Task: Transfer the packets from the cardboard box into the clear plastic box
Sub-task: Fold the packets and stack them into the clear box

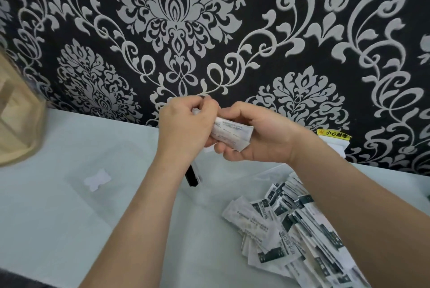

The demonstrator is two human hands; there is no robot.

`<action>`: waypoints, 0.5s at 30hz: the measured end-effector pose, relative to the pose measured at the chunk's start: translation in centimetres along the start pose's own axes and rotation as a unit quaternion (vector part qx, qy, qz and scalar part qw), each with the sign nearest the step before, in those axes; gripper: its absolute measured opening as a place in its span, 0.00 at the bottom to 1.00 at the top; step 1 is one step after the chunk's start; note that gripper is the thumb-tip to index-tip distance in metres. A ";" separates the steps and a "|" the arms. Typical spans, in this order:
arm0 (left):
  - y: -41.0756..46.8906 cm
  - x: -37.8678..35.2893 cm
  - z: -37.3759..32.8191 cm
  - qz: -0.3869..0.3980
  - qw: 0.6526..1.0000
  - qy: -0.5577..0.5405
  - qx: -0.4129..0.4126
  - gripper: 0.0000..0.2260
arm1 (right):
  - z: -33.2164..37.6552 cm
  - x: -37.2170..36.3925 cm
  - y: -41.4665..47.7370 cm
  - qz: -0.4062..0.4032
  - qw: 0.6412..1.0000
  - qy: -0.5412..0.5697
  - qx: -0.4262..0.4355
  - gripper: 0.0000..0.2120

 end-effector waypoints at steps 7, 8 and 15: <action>0.3 -0.5 -0.1 0.013 0.997 0.076 -0.009 0.15 | 1.0 1.0 -1.1 0.006 0.978 -0.207 -0.014 0.21; 0.3 -0.7 -0.1 0.016 0.997 0.075 -0.004 0.16 | 1.1 1.1 -1.1 0.005 0.975 -0.222 -0.017 0.23; 0.6 -1.3 0.3 0.038 0.997 0.059 0.023 0.18 | 0.8 1.1 -0.5 -0.011 0.979 -0.200 0.020 0.19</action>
Point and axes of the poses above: each hand's wrist, its own y-axis towards the middle knuckle, its own x-axis out of the back of the hand, z = x × y, the point moved 2 cm from there along y, towards the middle knuckle, and after that the axes turned 13 degrees about y, right-handed, at the moved point
